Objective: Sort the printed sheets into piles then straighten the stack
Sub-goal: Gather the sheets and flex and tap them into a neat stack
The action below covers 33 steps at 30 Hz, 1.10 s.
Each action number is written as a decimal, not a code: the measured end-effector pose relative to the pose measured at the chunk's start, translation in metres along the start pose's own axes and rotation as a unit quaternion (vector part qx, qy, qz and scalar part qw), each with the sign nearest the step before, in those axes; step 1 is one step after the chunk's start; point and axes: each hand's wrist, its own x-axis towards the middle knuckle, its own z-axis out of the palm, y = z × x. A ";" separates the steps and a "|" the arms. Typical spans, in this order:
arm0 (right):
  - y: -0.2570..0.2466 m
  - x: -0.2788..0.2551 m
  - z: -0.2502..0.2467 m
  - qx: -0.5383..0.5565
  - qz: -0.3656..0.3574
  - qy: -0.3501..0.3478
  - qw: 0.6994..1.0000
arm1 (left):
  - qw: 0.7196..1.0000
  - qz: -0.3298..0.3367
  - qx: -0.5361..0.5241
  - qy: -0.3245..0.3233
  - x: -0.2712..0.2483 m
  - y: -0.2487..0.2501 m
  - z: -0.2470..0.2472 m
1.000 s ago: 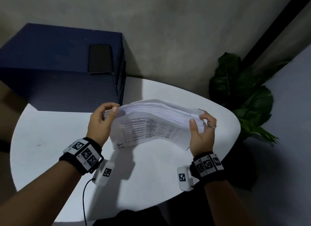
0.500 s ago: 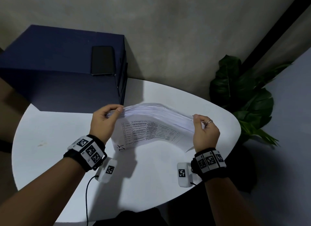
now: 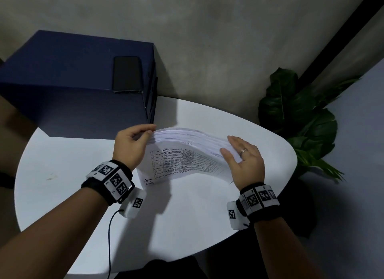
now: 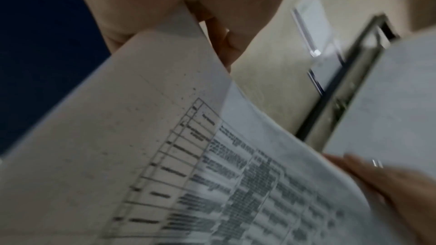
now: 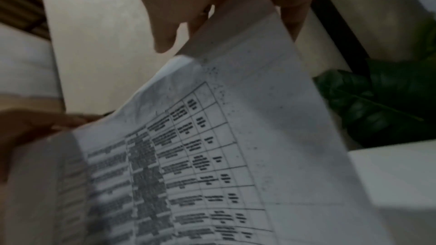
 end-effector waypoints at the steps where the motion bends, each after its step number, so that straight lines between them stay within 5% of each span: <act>1: 0.001 0.000 0.000 -0.054 -0.025 -0.023 0.998 | 0.999 0.031 0.032 -0.018 -0.002 0.001 0.000; 4: 0.004 0.003 -0.004 -0.184 -0.066 -0.054 0.979 | 0.973 0.129 0.177 -0.070 -0.005 0.002 -0.005; 7: 0.002 0.006 -0.006 -0.282 -0.072 -0.101 0.952 | 0.917 0.180 0.339 -0.108 -0.006 0.003 -0.011; 15: -0.013 0.026 -0.017 -0.315 -0.032 -0.139 0.938 | 0.894 0.211 0.370 -0.138 0.006 0.026 -0.014; 20: -0.007 0.014 -0.011 -0.312 -0.048 -0.180 0.932 | 0.817 0.172 0.495 -0.240 0.006 0.022 -0.011; 25: -0.001 0.011 -0.010 -0.330 -0.038 -0.203 0.921 | 0.762 0.181 0.562 -0.267 0.007 0.031 -0.003; 30: -0.019 0.024 -0.016 -0.320 -0.084 -0.154 0.931 | 0.755 0.182 0.548 -0.312 0.011 0.053 0.058; 33: -0.029 0.034 -0.032 -0.271 -0.113 -0.024 0.956 | 0.790 0.186 0.516 -0.273 0.013 0.060 0.071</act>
